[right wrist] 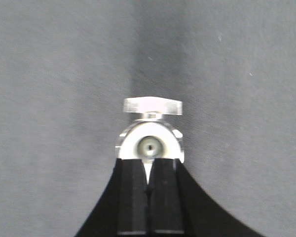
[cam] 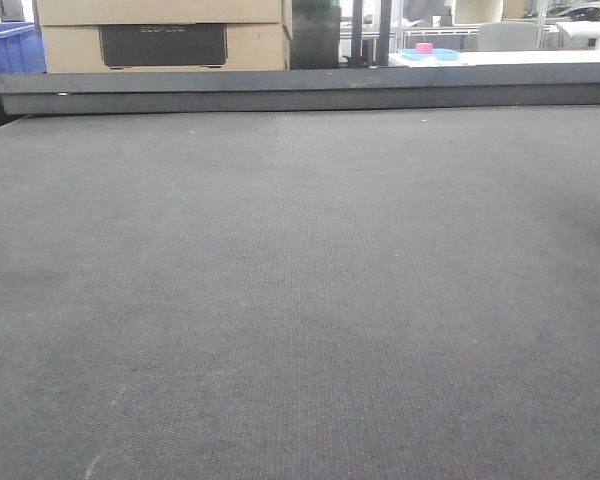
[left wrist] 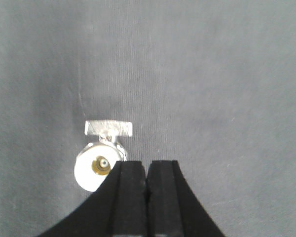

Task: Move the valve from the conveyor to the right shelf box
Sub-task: 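Center both grippers around the valve body below its T-handle, then close both grippers on the valve body, then lift the held valve off the conveyor with both grippers, then hold the valve while the base turns toward the blue-bin shelf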

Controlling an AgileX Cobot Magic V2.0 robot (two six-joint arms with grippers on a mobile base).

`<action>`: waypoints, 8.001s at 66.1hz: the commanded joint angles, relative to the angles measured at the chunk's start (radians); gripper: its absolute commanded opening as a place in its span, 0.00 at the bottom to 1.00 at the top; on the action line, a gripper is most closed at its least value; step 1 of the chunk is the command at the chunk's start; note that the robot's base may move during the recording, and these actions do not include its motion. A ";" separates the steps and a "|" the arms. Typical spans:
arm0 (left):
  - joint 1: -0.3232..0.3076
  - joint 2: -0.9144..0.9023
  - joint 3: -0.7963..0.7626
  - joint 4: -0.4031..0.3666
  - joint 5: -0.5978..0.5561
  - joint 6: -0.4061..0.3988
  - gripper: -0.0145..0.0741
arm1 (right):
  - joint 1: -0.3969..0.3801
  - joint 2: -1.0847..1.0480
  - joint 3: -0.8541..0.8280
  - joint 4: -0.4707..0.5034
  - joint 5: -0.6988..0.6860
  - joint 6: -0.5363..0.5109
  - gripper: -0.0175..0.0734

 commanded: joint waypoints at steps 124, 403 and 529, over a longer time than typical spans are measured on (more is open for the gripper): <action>0.092 0.170 -0.057 0.017 0.097 0.130 0.60 | 0.003 0.075 -0.006 -0.007 -0.014 0.028 0.01; 0.092 -0.504 0.558 -0.193 -0.663 0.129 0.04 | 0.003 -0.311 0.265 0.064 -0.649 -0.065 0.01; 0.092 -0.504 0.558 -0.191 -0.663 0.129 0.04 | 0.003 -0.311 0.265 0.064 -0.668 -0.065 0.01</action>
